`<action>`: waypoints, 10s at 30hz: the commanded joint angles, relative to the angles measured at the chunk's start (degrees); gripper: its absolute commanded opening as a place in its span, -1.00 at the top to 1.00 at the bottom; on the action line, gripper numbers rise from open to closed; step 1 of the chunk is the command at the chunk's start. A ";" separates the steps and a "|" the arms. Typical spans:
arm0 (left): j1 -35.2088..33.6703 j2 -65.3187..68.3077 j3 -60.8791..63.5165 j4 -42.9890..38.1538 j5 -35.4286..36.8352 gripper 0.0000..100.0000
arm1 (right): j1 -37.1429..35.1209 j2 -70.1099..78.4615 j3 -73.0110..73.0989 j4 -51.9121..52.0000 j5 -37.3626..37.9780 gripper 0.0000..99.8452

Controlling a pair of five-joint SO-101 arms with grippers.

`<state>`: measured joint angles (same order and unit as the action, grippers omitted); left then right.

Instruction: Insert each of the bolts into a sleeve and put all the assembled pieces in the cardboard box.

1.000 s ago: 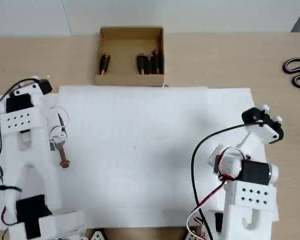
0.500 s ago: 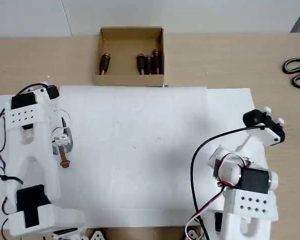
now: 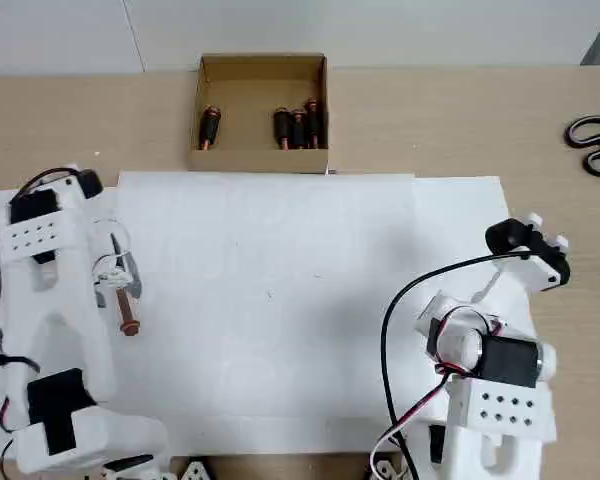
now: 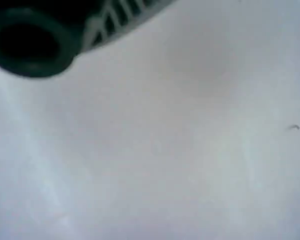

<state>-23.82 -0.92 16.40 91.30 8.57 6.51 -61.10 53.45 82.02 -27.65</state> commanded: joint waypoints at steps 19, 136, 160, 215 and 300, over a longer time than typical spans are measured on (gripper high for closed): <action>-0.53 -0.26 10.07 -9.41 0.00 0.67 | 0.48 -0.40 -0.09 -3.30 0.53 1.00; -5.98 -0.18 7.69 -7.47 -10.02 0.66 | 0.22 -0.48 1.41 -6.90 0.44 1.00; -1.85 -0.88 16.04 -14.95 -1.67 0.99 | 0.22 -0.57 1.41 -7.08 0.53 1.00; 11.43 -0.26 -5.58 -10.02 68.48 0.42 | 0.22 -0.84 1.41 -7.16 3.60 1.00; 12.13 22.07 -29.14 -0.26 -97.58 0.42 | 0.31 -0.92 0.09 -6.55 3.87 1.00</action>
<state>-11.87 21.14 -10.51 90.24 -76.70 6.59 -61.19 55.12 76.13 -24.48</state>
